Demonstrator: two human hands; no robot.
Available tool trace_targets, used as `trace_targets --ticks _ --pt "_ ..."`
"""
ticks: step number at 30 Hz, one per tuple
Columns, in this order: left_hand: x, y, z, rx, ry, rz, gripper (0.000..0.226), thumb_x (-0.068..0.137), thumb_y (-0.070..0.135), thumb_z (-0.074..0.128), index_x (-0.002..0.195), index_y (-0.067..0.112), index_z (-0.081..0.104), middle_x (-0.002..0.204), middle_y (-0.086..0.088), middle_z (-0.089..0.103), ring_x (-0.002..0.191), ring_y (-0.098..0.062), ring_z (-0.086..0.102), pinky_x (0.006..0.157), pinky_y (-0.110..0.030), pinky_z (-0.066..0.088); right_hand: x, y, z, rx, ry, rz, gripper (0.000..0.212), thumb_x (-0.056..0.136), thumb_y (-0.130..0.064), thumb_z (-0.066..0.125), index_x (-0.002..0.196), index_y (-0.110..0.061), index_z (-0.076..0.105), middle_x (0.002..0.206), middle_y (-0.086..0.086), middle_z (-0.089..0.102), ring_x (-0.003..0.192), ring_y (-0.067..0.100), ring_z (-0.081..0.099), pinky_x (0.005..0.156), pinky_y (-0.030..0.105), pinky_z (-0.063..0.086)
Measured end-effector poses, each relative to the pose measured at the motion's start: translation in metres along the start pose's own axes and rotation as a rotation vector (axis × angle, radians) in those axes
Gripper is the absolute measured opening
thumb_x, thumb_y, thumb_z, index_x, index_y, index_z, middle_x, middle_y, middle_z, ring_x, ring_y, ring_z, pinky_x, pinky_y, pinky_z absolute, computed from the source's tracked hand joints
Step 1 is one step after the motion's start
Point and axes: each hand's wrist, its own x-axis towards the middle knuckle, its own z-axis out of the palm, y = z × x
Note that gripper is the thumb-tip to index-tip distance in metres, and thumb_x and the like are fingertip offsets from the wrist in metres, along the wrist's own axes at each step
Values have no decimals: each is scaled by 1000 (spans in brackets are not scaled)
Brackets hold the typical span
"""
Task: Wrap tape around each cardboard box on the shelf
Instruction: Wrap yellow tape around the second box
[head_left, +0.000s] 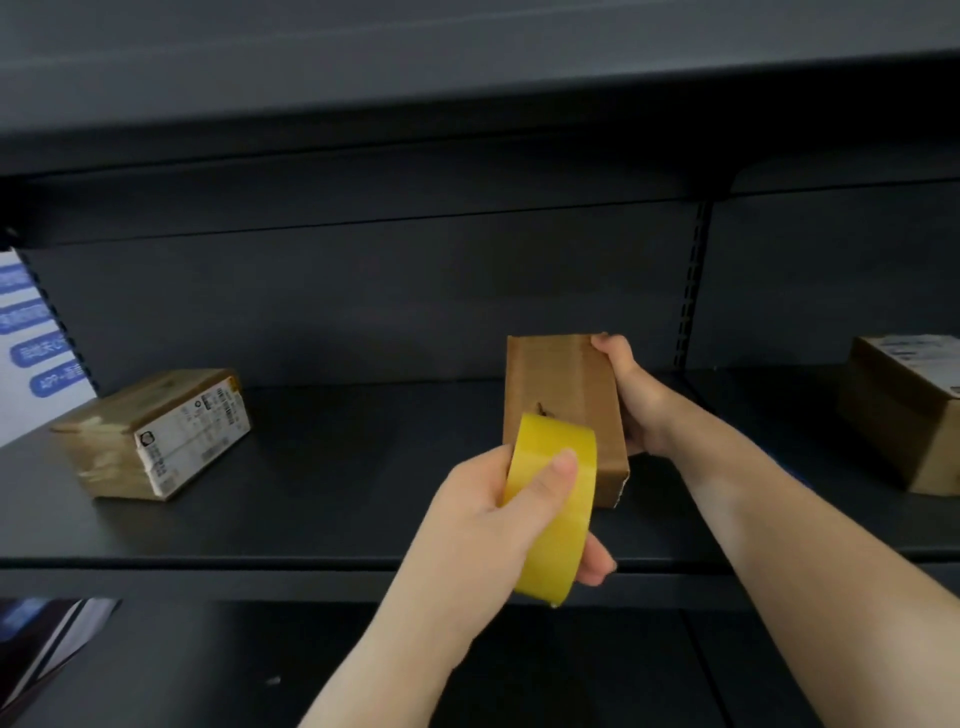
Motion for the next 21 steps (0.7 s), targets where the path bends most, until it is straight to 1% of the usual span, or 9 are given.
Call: trace_targets --ticks 3,5,9,12,14,16,18,20,21 --pt "-1 -2 8 -67 3 6 35 74 47 53 89 15 58 64 -6 73 61 -15 70 57 -17 53 7 3 3 79 -32 25 82 57 -83 38 107 -21 56 106 16 64 95 35 61 64 37 52" --pt "-1 -3 10 -147 -30 -37 38 71 42 56 96 14 57 66 -6 73 64 -16 70 58 -19 54 11 5 5 142 -72 43 81 62 -80 42 112 -18 57 106 17 65 96 35 62 69 38 52" --pt "0 1 9 -250 -46 -47 40 74 40 56 102 11 57 66 -8 72 63 -20 70 62 -26 57 10 7 6 153 -68 98 74 68 -77 43 105 -15 58 79 14 73 76 30 67 57 31 52" --pt "3 2 7 -275 -23 -48 40 77 40 55 100 9 59 64 -7 71 59 -21 68 62 -31 58 7 6 9 142 -52 115 71 70 -76 42 103 -14 59 82 13 70 75 29 66 55 29 51" --pt "3 2 7 -263 -10 -41 39 76 42 55 98 10 59 63 -7 70 56 -20 66 58 -28 56 6 6 11 41 23 88 66 74 -71 42 105 -14 59 91 13 68 82 29 64 60 31 50" --pt "4 1 5 -260 14 -31 38 77 42 55 97 11 59 62 -8 70 54 -20 65 56 -28 55 9 7 10 -142 175 -51 61 81 -59 48 119 -11 52 112 13 61 100 30 58 78 36 49" --pt "4 1 2 -268 30 -32 37 77 42 55 96 11 60 61 -8 69 51 -21 63 55 -29 55 7 8 5 -307 323 -383 52 86 -39 58 128 -12 46 124 10 54 112 26 51 89 31 41" --pt "5 1 -2 -263 25 -25 37 77 42 56 97 11 61 60 -8 68 49 -21 62 55 -30 54 -8 4 1 -436 341 -800 35 86 -21 63 119 -18 53 109 3 59 106 18 55 89 29 41" --pt "5 0 -4 -259 18 -23 37 77 43 56 96 11 62 59 -8 68 49 -21 61 55 -30 53 -18 4 -2 -503 284 -926 28 86 -21 63 113 -21 56 101 -2 62 101 14 57 92 31 43"
